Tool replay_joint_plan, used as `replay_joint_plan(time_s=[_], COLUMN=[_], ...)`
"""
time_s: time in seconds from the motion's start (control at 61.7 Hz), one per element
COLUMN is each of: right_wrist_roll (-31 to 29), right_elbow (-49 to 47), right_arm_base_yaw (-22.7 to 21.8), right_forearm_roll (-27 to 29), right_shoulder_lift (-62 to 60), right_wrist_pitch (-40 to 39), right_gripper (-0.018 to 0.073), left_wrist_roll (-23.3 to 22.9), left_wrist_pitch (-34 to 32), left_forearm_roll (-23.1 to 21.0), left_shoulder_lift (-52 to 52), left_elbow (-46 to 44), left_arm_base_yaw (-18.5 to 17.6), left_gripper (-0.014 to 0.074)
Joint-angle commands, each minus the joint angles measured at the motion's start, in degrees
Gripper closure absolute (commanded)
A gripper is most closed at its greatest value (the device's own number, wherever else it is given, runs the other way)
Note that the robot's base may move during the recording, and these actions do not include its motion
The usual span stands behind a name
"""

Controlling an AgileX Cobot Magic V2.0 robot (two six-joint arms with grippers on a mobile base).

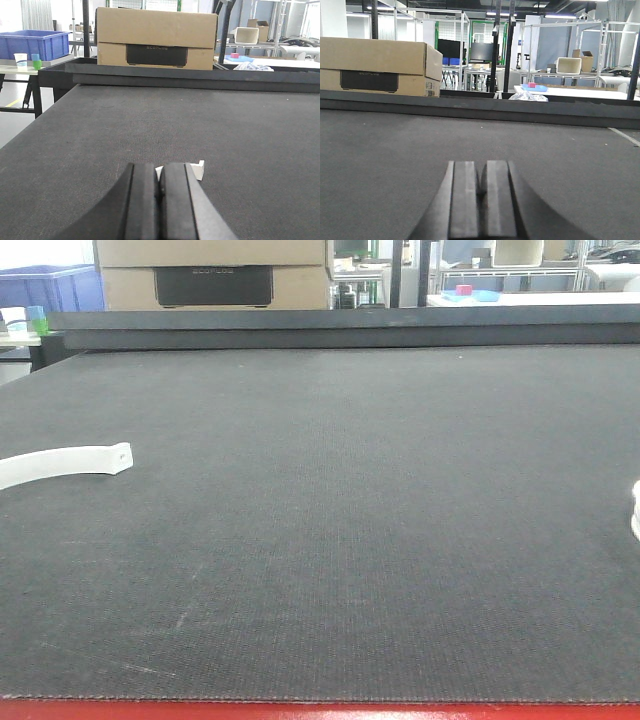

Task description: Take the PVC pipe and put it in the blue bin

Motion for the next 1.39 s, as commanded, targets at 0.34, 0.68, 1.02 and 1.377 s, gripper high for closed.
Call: replay_joint_plan(time_s=[0.34,0.68,1.02,1.377], right_wrist_roll=[-0.08,-0.08,-0.31,-0.31], right_elbow=[0.00,-7.67,-26.83,-44.52], right_arm_base_yaw=[-0.20,-0.20,-0.20,-0.20], right_forearm_roll=[4.21,10.91,9.38,5.40], right_shoulder_lift=[-0.18,-0.18,12.72,37.56], right_wrist_pitch=[-7.30,-14.05,5.17,36.82], right_gripper=[0.0727,0.0727,0.0727,0.0727], left_wrist_roll=[0.00,0.00,0.00,0.00], left_wrist_pitch=[-9.38,-3.93,8.19,37.82], left_forearm_roll=[-0.68,-4.13,0.00,4.29], left_shoulder_lift=[-0.33,-0.33,14.51,38.87], left_elbow=[-0.07,-11.04,-30.49,-51.58], left_arm_base_yaw=[-0.16,-0.16,-0.16,-0.16], left_gripper=[0.0707,0.0707,0.0707,0.0707])
